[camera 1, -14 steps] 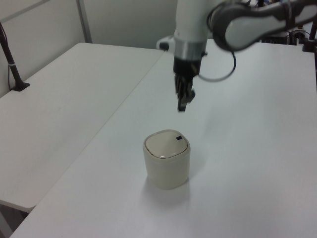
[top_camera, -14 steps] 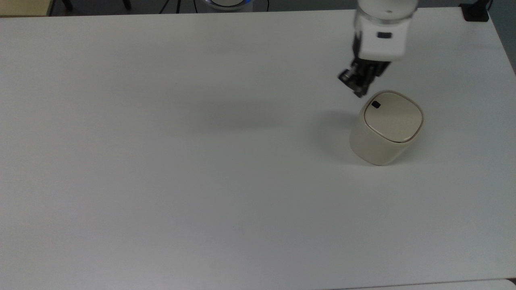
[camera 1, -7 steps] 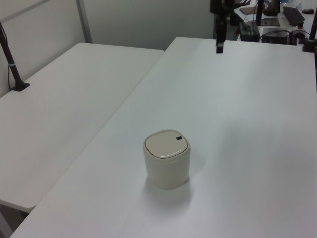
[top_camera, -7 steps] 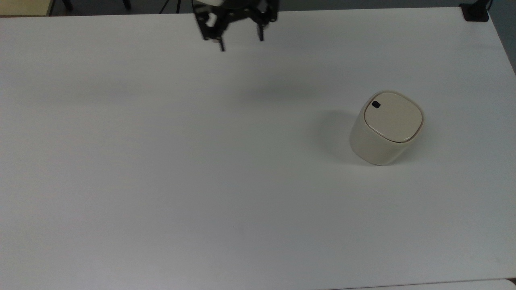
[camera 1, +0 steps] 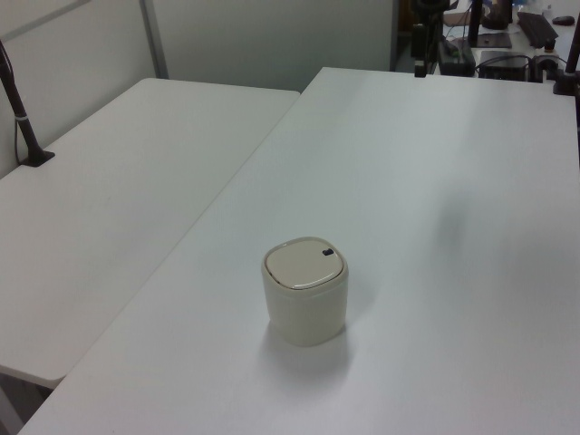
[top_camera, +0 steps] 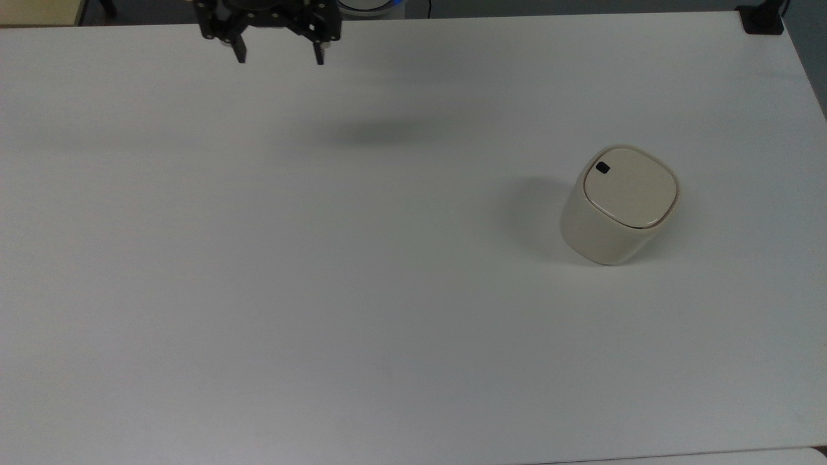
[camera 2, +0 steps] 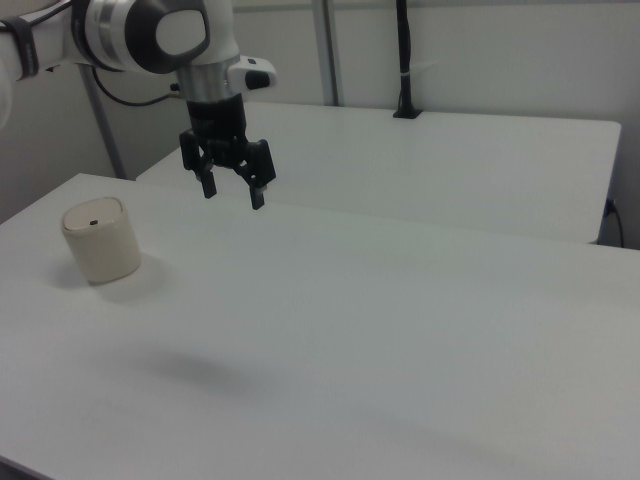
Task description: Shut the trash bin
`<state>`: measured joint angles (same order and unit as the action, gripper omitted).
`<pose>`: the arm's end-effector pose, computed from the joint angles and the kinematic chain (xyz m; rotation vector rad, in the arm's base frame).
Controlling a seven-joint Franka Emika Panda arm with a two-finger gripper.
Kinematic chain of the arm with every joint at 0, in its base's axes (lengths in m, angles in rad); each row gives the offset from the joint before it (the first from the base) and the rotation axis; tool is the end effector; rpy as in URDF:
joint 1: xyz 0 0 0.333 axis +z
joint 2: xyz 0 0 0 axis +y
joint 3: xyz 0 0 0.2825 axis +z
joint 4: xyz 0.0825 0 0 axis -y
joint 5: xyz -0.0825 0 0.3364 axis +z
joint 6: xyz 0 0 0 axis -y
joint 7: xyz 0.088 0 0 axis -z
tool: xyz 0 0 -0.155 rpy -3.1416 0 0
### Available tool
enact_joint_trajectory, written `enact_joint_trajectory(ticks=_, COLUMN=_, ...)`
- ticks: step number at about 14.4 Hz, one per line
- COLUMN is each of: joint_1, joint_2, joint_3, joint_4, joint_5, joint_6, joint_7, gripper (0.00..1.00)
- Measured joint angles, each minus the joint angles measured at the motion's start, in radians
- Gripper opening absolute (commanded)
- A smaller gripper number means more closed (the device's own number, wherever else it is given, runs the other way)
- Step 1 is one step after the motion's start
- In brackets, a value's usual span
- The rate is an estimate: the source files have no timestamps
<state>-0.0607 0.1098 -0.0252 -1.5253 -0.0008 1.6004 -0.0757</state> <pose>0.5346 -0.0456 0.5075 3.1403 -0.0158 -0.0547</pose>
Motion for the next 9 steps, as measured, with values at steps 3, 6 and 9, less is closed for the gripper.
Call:
enact_joint_trajectory(ticks=3, joint_1=-0.019, joint_2=-0.001, joint_3=-0.008, joint_4=0.002, joint_5=-0.015, joint_6=0.000, joint_7=0.009, gripper=1.00)
enact_joint_trajectory(ticks=6, joint_1=-0.035, joint_2=-0.003, joint_3=-0.011, joint_4=0.003, joint_5=-0.016, joint_6=0.000, joint_7=0.009, gripper=1.00)
enact_joint_trajectory(ticks=9, joint_1=-0.035, joint_2=-0.002, joint_3=-0.011, joint_4=0.002, joint_5=-0.020, joint_6=0.000, joint_7=0.011, gripper=1.00)
